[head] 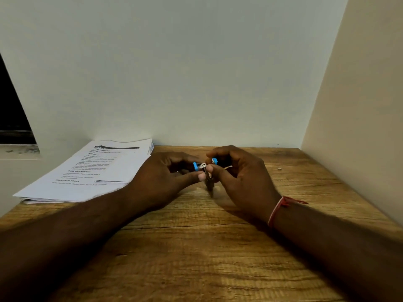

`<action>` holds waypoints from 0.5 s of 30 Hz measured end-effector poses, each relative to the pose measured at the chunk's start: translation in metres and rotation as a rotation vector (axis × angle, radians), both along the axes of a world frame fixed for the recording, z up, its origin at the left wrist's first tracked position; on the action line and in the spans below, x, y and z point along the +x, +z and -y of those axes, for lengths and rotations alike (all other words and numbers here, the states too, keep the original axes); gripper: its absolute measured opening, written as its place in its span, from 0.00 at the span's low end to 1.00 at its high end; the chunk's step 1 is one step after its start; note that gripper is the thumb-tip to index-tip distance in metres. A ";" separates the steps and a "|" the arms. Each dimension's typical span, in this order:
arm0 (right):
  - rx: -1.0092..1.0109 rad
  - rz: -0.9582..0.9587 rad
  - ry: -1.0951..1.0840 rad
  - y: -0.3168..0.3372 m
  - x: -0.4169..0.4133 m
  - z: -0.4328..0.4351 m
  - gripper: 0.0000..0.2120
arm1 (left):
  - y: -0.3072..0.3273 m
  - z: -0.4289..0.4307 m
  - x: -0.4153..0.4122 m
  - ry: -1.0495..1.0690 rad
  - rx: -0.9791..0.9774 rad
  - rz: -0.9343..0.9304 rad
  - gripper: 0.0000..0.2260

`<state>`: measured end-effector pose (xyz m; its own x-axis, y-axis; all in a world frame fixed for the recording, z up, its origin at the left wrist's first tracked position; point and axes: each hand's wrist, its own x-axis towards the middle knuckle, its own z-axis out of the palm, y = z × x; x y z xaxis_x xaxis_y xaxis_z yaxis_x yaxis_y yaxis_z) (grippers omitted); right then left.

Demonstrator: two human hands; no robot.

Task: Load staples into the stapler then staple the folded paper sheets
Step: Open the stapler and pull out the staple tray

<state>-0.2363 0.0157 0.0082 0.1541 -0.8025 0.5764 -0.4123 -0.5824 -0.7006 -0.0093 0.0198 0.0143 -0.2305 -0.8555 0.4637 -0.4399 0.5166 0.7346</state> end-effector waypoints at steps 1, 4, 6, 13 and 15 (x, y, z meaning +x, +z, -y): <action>0.012 0.008 0.008 0.001 -0.001 0.001 0.11 | 0.000 -0.001 0.000 0.004 -0.027 0.027 0.11; 0.048 0.033 0.036 0.000 -0.001 0.002 0.11 | 0.000 -0.002 -0.001 0.020 -0.076 0.050 0.09; 0.068 0.078 0.066 0.000 -0.002 0.003 0.11 | -0.001 -0.001 -0.002 0.023 -0.074 0.041 0.08; 0.144 0.191 0.063 -0.001 -0.009 0.010 0.08 | -0.009 0.008 -0.002 0.030 0.037 -0.096 0.05; 0.190 0.239 0.046 -0.002 -0.013 0.014 0.08 | -0.010 0.013 0.001 0.034 0.069 -0.172 0.04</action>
